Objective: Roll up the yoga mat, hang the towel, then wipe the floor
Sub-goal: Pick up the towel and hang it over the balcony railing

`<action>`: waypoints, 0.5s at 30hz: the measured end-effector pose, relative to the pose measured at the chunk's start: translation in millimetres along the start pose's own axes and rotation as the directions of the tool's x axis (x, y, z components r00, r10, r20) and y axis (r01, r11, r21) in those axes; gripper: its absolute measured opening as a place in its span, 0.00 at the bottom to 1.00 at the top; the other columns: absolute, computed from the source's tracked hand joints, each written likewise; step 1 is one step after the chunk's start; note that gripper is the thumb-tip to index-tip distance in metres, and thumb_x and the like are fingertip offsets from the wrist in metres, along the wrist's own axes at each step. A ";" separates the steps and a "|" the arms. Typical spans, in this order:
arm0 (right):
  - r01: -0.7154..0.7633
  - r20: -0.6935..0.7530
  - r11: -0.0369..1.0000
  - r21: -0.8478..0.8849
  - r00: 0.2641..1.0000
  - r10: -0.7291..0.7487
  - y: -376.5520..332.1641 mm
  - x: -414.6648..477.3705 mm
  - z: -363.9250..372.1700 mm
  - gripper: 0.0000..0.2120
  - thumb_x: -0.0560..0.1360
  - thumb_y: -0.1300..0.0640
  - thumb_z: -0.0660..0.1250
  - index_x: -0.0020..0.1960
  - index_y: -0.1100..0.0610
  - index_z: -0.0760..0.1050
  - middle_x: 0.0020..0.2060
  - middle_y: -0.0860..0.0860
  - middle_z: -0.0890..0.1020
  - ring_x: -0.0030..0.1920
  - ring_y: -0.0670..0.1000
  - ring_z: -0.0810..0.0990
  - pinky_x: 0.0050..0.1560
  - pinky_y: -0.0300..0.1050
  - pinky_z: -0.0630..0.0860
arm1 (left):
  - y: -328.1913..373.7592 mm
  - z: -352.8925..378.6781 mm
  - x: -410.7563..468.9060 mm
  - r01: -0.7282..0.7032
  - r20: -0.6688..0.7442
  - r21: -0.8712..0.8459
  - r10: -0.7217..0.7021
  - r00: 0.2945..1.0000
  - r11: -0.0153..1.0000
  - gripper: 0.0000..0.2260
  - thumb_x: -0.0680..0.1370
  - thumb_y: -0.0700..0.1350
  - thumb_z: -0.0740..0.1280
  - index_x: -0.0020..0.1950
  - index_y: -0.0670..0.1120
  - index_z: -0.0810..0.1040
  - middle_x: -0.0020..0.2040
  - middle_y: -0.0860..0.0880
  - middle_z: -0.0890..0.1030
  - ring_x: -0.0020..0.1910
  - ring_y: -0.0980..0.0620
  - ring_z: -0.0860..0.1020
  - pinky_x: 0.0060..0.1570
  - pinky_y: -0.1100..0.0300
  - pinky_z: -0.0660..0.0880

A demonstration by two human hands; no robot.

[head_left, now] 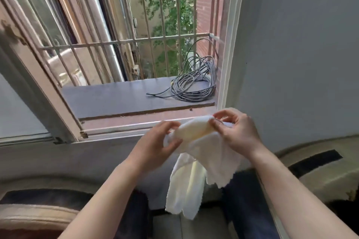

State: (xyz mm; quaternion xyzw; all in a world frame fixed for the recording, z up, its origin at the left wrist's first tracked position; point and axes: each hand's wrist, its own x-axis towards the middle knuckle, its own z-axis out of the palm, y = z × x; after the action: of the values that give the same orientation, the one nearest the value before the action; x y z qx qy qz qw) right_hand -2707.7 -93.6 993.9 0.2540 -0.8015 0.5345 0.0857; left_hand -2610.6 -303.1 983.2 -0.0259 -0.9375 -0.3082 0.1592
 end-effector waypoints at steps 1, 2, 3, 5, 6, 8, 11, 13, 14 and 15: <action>0.011 0.001 1.000 0.004 1.000 -0.011 -1.8 15.7 5.7 0.05 0.70 0.54 0.73 0.40 0.46 0.78 0.38 0.40 0.80 0.39 0.41 0.78 0.37 0.25 0.70 | -6.9 -5.5 14.6 -0.017 -0.008 0.021 0.017 1.000 1.000 0.15 0.74 0.51 0.68 0.60 0.51 0.74 0.56 0.56 0.77 0.52 0.59 0.75 0.53 0.65 0.70; 0.021 0.002 1.000 0.005 1.000 -0.021 -3.4 31.5 10.9 0.04 0.70 0.55 0.73 0.40 0.47 0.78 0.37 0.40 0.80 0.38 0.41 0.78 0.37 0.25 0.69 | -13.1 -10.5 28.8 -0.035 -0.014 0.044 0.036 0.999 0.998 0.16 0.74 0.52 0.67 0.60 0.50 0.75 0.56 0.55 0.78 0.52 0.59 0.74 0.52 0.65 0.70; 0.034 0.004 0.999 0.005 0.999 -0.034 -4.2 47.7 15.5 0.04 0.70 0.55 0.73 0.41 0.48 0.79 0.37 0.40 0.80 0.37 0.40 0.77 0.37 0.24 0.69 | -17.8 -15.4 42.7 -0.047 -0.017 0.062 0.048 0.999 0.997 0.17 0.73 0.52 0.66 0.60 0.50 0.75 0.55 0.55 0.78 0.51 0.59 0.74 0.50 0.66 0.68; 0.064 0.006 0.998 0.015 0.998 -0.064 -4.3 80.9 23.6 0.04 0.70 0.55 0.73 0.42 0.49 0.79 0.38 0.42 0.80 0.38 0.39 0.77 0.38 0.24 0.69 | -26.9 -24.4 70.5 -0.054 -0.018 0.086 0.056 0.998 0.995 0.17 0.72 0.52 0.65 0.59 0.49 0.75 0.53 0.54 0.78 0.49 0.58 0.73 0.47 0.67 0.66; 0.080 0.005 0.996 0.025 0.997 -0.080 -4.4 98.5 27.1 0.04 0.70 0.56 0.73 0.42 0.49 0.79 0.38 0.43 0.81 0.38 0.40 0.77 0.38 0.25 0.69 | -31.8 -28.5 85.0 -0.053 -0.018 0.088 0.055 0.998 0.995 0.17 0.72 0.53 0.64 0.59 0.49 0.75 0.53 0.53 0.78 0.49 0.56 0.74 0.47 0.65 0.67; 0.117 0.012 0.993 0.033 0.993 -0.117 -4.5 133.9 34.0 0.05 0.70 0.56 0.73 0.41 0.48 0.78 0.39 0.45 0.81 0.40 0.43 0.78 0.39 0.26 0.71 | -41.3 -36.7 112.7 -0.046 -0.031 0.094 0.049 0.998 0.994 0.18 0.72 0.54 0.64 0.60 0.51 0.74 0.53 0.53 0.78 0.49 0.53 0.75 0.47 0.61 0.69; 0.177 0.027 0.983 0.042 0.984 -0.179 1.5 186.3 45.3 0.04 0.70 0.55 0.73 0.43 0.48 0.79 0.42 0.45 0.82 0.42 0.45 0.79 0.42 0.32 0.73 | -54.8 -46.5 152.1 -0.028 -0.080 0.095 0.036 0.996 0.995 0.16 0.74 0.51 0.67 0.61 0.51 0.73 0.53 0.54 0.77 0.48 0.55 0.73 0.45 0.65 0.66; 0.207 0.018 0.976 0.063 0.978 -0.209 7.4 218.2 52.6 0.04 0.70 0.54 0.73 0.42 0.47 0.78 0.41 0.45 0.82 0.41 0.43 0.79 0.43 0.32 0.73 | -62.3 -50.6 176.8 -0.037 -0.121 0.093 0.048 0.992 0.995 0.16 0.75 0.48 0.68 0.62 0.49 0.74 0.52 0.55 0.77 0.48 0.57 0.73 0.44 0.70 0.65; 0.225 0.014 0.971 0.080 0.974 -0.227 9.2 233.3 55.9 0.05 0.70 0.55 0.73 0.41 0.46 0.78 0.41 0.44 0.82 0.40 0.42 0.79 0.42 0.30 0.72 | -65.3 -53.2 189.3 -0.041 -0.135 0.097 0.054 0.989 0.994 0.16 0.74 0.47 0.68 0.62 0.49 0.74 0.52 0.54 0.77 0.48 0.57 0.73 0.44 0.73 0.65; 0.246 0.011 0.965 0.090 0.969 -0.248 10.1 248.2 58.8 0.06 0.70 0.55 0.73 0.41 0.46 0.78 0.40 0.44 0.81 0.40 0.42 0.78 0.42 0.27 0.71 | -68.1 -55.9 203.0 -0.035 -0.145 0.107 0.051 0.988 0.994 0.16 0.74 0.47 0.68 0.62 0.48 0.74 0.52 0.54 0.77 0.48 0.57 0.73 0.45 0.73 0.66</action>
State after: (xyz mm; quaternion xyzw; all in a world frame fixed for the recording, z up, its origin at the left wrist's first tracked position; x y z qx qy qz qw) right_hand -2917.4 -221.9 1062.9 0.3613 -0.7401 0.5517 0.1316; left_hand -2797.3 -401.1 1050.7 -0.0148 -0.9372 -0.2566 0.2359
